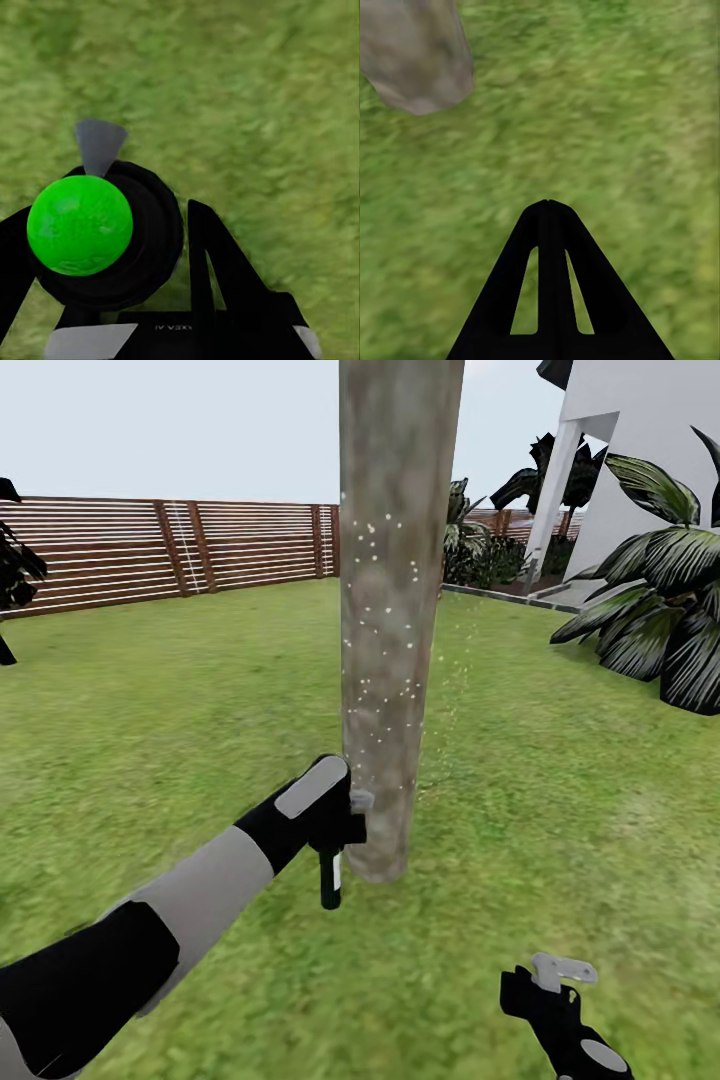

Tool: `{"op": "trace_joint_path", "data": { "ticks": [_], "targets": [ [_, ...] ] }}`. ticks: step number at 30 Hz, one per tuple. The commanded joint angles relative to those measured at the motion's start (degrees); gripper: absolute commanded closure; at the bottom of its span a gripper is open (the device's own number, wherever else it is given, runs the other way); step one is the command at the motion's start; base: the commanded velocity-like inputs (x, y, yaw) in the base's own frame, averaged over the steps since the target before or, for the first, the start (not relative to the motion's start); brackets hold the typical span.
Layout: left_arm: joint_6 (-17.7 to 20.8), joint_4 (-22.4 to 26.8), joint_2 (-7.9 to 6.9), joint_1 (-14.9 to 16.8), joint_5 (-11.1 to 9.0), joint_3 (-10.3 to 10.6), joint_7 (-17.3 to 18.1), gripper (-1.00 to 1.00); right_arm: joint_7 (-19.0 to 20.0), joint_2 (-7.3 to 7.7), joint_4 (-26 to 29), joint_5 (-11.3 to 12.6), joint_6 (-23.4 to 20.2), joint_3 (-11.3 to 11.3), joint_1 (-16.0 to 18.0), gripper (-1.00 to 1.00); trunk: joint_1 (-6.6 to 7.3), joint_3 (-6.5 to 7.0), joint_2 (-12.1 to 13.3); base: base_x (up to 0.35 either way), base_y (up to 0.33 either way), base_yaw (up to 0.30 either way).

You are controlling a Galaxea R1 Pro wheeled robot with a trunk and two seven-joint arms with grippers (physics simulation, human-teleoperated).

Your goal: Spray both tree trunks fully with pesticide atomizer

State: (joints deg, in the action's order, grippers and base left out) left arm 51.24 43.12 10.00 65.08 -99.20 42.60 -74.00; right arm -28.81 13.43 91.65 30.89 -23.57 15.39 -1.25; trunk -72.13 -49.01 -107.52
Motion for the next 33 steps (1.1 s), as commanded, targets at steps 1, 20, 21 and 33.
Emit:
{"op": "trace_joint_path", "data": {
  "ticks": [1, 20, 21, 33],
  "targets": [
    [0.5, 0.2, 0.00, -1.0, 1.7, 0.2, 0.0, 1.00, -0.5, 0.07, 0.1, 0.4, -0.1, 0.1, 0.0, 1.00, 0.00, -0.04, 0.0, 0.000, 0.000, 0.000],
    [0.6, 9.1, -1.47, -6.8, 7.7, 0.5, 3.1, 1.00, -0.4, 0.29, 0.0, 0.4, 0.5, -0.1, -1.0, 1.00, 0.00, -0.04, 0.0, 0.000, 0.106, -0.130],
    [0.6, 9.2, -1.47, -6.8, 7.7, 0.5, 3.2, 1.00, -0.4, 0.29, 0.0, 0.4, 0.5, -0.1, -1.0, 1.00, 0.00, -0.04, 0.0, 0.000, 0.327, -0.139],
    [0.5, 9.2, -1.45, -6.8, 7.7, 0.6, 3.2, 1.00, 3.7, 0.43, -0.1, 0.1, 0.5, -0.2, -2.1, 1.00, 0.00, -0.04, 0.0, 0.000, 0.333, -0.111]
  ]
}}
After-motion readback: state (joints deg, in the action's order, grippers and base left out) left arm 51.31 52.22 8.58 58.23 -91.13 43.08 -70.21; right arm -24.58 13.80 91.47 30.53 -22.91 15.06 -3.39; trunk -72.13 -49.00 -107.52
